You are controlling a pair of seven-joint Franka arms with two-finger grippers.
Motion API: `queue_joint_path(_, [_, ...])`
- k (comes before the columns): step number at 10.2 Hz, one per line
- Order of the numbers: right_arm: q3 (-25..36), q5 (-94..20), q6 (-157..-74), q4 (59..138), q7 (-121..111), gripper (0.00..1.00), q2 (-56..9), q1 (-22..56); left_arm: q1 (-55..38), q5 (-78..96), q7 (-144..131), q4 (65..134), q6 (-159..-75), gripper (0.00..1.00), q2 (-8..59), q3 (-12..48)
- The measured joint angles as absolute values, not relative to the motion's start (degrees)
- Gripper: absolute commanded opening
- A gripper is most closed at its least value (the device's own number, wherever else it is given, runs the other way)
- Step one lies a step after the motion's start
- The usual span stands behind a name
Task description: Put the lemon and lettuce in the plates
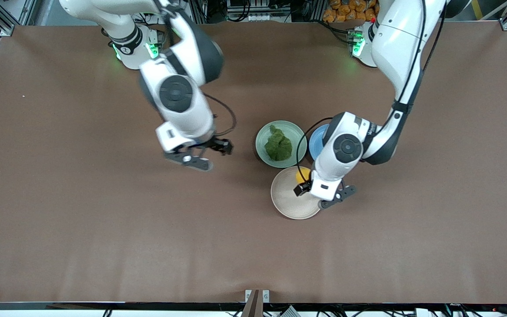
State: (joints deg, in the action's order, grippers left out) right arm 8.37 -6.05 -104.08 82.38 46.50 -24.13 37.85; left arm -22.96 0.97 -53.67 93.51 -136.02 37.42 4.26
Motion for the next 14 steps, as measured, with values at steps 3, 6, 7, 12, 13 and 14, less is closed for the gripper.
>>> queue_joint_path(3, [11.7, -5.7, -99.6, 80.5, 33.6, 1.00, -20.0, 34.9, -16.6, 0.1, -45.9, 93.0, -130.9, 1.00, 34.8, 3.9])
queue_joint_path(6, [13.8, -5.7, -91.8, 74.0, 13.7, 1.00, -19.1, 26.5, -12.3, 0.1, -41.3, 93.1, -122.9, 1.00, 31.3, 3.9])
queue_joint_path(7, [13.8, -5.7, -90.4, 72.9, 10.3, 1.00, -18.6, 23.8, -11.7, 0.0, -41.3, 93.7, -120.3, 1.00, 30.2, 4.1])
queue_joint_path(12, [13.9, -5.6, -89.4, 71.6, 8.6, 1.00, -16.6, 21.4, -6.1, 0.1, -28.6, 110.3, -117.1, 1.00, 14.9, 4.1])
queue_joint_path(13, [13.9, -5.6, -88.2, 71.3, 8.4, 1.00, -15.6, 20.4, -5.4, 0.2, -25.7, 113.8, -116.5, 1.00, 11.5, 4.0])
queue_joint_path(14, [13.9, -5.6, -87.7, 71.0, 7.8, 1.00, -14.8, 19.5, -4.8, 0.2, -23.2, 116.2, -115.1, 1.00, 8.8, 3.9])
